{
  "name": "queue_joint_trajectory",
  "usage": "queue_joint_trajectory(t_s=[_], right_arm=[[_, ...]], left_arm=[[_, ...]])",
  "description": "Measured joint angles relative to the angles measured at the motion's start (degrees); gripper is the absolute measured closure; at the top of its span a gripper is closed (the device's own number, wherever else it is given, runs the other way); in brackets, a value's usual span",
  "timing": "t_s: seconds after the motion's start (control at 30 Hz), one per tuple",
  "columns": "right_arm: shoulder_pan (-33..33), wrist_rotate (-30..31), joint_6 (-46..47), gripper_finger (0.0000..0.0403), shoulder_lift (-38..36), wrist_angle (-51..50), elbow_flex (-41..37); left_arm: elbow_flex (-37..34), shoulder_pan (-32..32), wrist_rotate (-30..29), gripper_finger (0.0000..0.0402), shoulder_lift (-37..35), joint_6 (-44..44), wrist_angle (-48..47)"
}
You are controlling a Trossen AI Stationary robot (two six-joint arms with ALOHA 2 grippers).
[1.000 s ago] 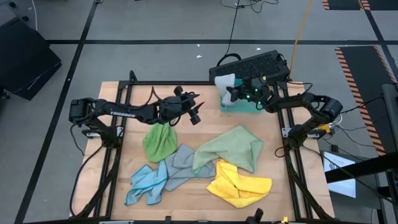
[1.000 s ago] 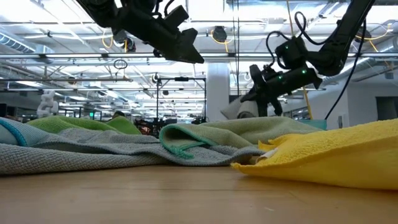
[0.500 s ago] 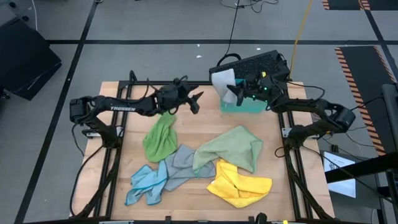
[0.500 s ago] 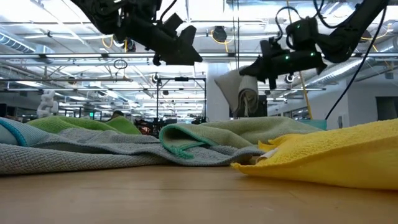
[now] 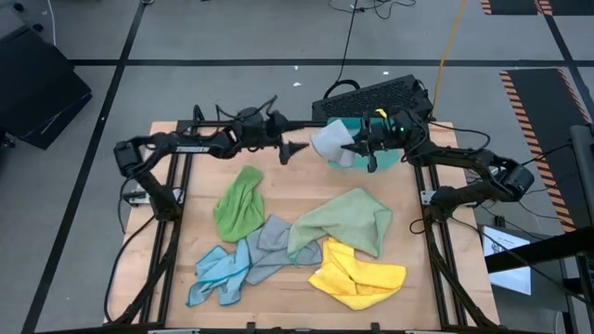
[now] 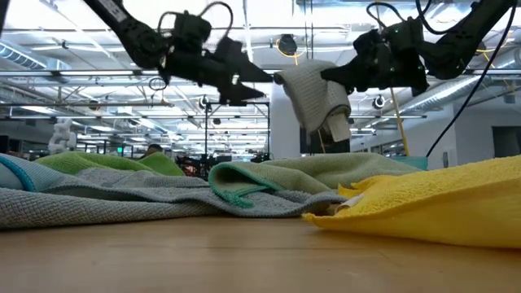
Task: Fold microfiber towels
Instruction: Put the folded gray microfiber cloth into the bin
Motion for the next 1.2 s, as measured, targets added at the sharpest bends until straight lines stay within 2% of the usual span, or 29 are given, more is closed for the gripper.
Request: queue_joint_trajectory(t_s=[0.13,0.33,0.47,0.63,0.77,0.87,1.0,1.2], right_arm=[[-0.02,0.02,-1.17,0.0384,0.02,2.99,0.0],[0.92,-0.36,2.68,0.0384,0.0,9.57,0.0],[1.63,-4.34,4.31,0.0384,0.0,12.93,0.0],[3.3,-0.51,7.83,0.0385,0.0,14.53,0.0],[4.4,0.1,7.87,0.0385,0.0,14.51,0.0],[4.28,-0.2,9.06,0.0385,0.0,15.19,0.0],[3.21,-1.27,10.78,0.0385,-0.02,16.67,0.0],[2.18,-1.21,10.38,0.0385,-0.02,16.19,0.0]], left_arm=[[-0.04,-1.46,0.36,0.0007,5.92,-0.31,9.13],[-0.04,-4.77,1.79,0.001,13.36,0.91,28.53],[0.42,-5.03,0.59,0.0011,16.57,0.53,35.18],[5.31,-5.99,4.83,0.0011,19.0,-1.45,35.81],[6.97,-7.39,8.23,0.0011,19.45,1.55,34.41],[6.63,-7.27,13.48,0.0011,19.36,2.88,34.69],[6.58,-5.92,20.31,0.0011,19.23,0.49,35.64],[6.58,-6.31,18.03,0.0011,19.2,-3.01,36.59]])
